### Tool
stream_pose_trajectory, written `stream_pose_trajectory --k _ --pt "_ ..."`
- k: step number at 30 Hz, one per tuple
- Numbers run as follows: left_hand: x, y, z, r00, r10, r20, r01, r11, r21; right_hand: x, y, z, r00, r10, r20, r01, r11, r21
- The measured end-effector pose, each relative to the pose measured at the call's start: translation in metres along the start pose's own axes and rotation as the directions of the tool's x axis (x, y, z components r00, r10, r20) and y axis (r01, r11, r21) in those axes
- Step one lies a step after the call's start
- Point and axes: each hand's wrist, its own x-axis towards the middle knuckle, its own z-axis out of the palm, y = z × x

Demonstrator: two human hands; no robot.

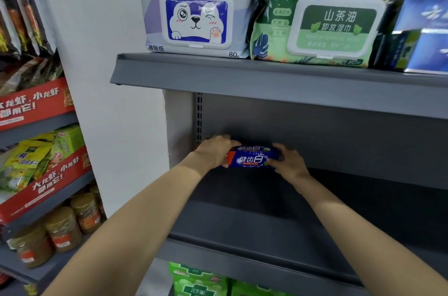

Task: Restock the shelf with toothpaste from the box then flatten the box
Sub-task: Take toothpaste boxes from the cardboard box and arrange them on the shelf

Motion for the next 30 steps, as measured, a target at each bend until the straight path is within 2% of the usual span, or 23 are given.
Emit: stream_pose_trajectory --k 6,10,14,20,24,30 --pt "0.015 -0.003 0.014 1.000 0.009 -0.026 -0.005 0.990 0.139 -0.001 0.006 0.017 0.998 0.025 -0.058 -0.026 1.000 -0.004" --pt "0.019 0.001 0.018 1.000 0.000 -0.015 0.004 0.969 0.249 -0.001 0.007 0.024 0.997 0.076 -0.032 -0.077 0.997 -0.017" --pt "0.023 0.002 0.022 0.999 -0.008 -0.031 0.016 0.962 0.274 0.001 0.008 0.031 0.994 0.098 -0.051 -0.101 0.993 -0.063" --pt "0.027 -0.001 0.036 0.993 -0.024 -0.119 0.044 0.984 0.173 0.005 0.008 0.036 0.992 0.117 -0.054 -0.124 0.980 -0.153" --pt "0.024 0.001 0.037 0.990 -0.044 -0.133 0.056 0.995 0.085 0.001 0.004 0.036 0.992 0.128 -0.021 -0.129 0.981 -0.142" --pt "-0.008 0.017 0.022 0.950 -0.098 -0.297 0.064 0.990 -0.124 -0.035 -0.013 0.022 0.995 -0.041 -0.092 0.026 0.987 -0.158"
